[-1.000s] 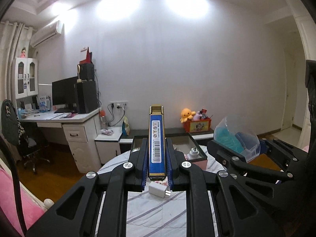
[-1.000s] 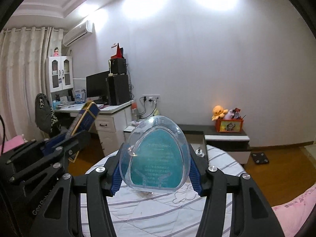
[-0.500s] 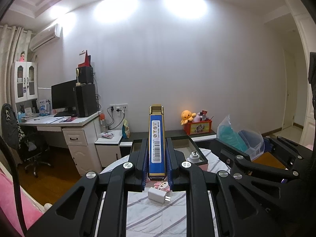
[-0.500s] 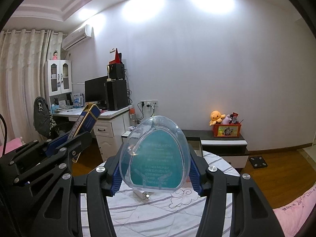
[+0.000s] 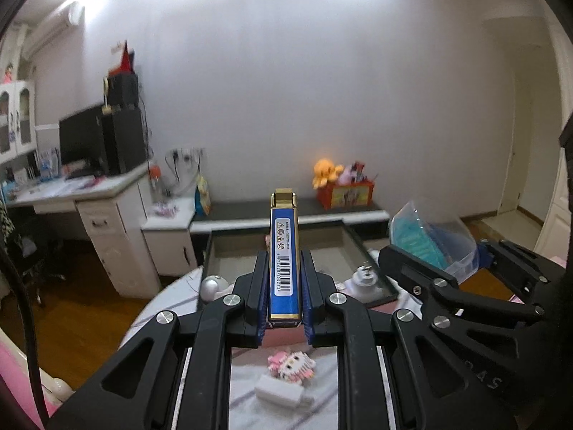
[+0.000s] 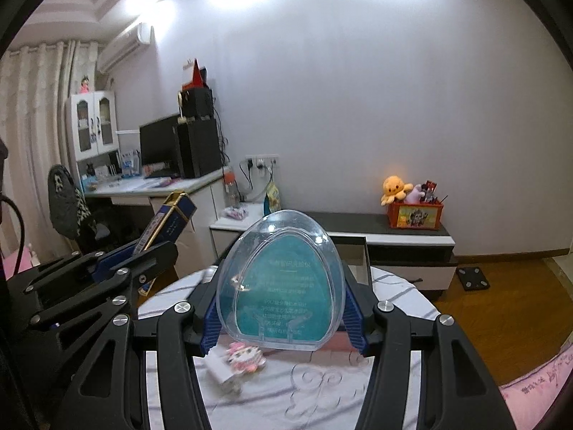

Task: Organize rigid objects
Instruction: 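Lift the battery and egg and carry both over the pink box, then open both tools to drop the battery and egg into the box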

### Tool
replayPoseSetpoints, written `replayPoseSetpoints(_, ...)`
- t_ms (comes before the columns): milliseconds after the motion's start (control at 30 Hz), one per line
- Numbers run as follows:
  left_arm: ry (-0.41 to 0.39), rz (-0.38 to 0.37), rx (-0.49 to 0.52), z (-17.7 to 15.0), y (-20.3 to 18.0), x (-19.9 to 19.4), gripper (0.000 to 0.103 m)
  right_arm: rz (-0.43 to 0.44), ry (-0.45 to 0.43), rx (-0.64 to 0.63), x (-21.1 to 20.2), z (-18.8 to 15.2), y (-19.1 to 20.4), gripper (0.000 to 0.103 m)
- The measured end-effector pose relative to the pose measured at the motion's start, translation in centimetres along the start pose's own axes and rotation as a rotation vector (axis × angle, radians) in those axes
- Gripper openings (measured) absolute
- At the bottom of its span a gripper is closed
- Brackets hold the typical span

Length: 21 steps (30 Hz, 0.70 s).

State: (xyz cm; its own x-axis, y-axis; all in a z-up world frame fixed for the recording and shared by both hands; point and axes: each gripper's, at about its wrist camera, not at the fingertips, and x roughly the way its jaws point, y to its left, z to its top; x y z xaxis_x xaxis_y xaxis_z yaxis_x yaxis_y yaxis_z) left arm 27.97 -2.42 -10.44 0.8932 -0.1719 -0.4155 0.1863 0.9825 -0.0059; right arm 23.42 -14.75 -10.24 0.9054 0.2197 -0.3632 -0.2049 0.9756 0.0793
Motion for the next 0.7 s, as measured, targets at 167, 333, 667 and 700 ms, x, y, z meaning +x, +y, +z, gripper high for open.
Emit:
replayPoseSetpoints(167, 0.117, -0.004, -0.026, 0.0, 1.2, 7.3, 0.015, -0.001, 0.104, -0.005, 7.0, 0.0, -1.7, 0.057)
replayPoseSetpoints(333, 0.244, -0.025, -0.032, -1.2, 2.0, 13.5, 0.015, 0.011, 0.215, 0.014, 12.9, -1.4, -3.4, 0.057)
replayPoseSetpoints(667, 0.282, 0.051, -0.025, -2.3, 2.3, 15.9, 0.03, 0.022, 0.301, 0.027, 17.5, -4.0, -4.5, 0.058)
replayPoseSetpoints(700, 0.273, 0.062, -0.029, -2.2, 2.5, 15.5, 0.035, 0.005, 0.294, 0.018, 17.2, -3.9, -4.4, 0.061)
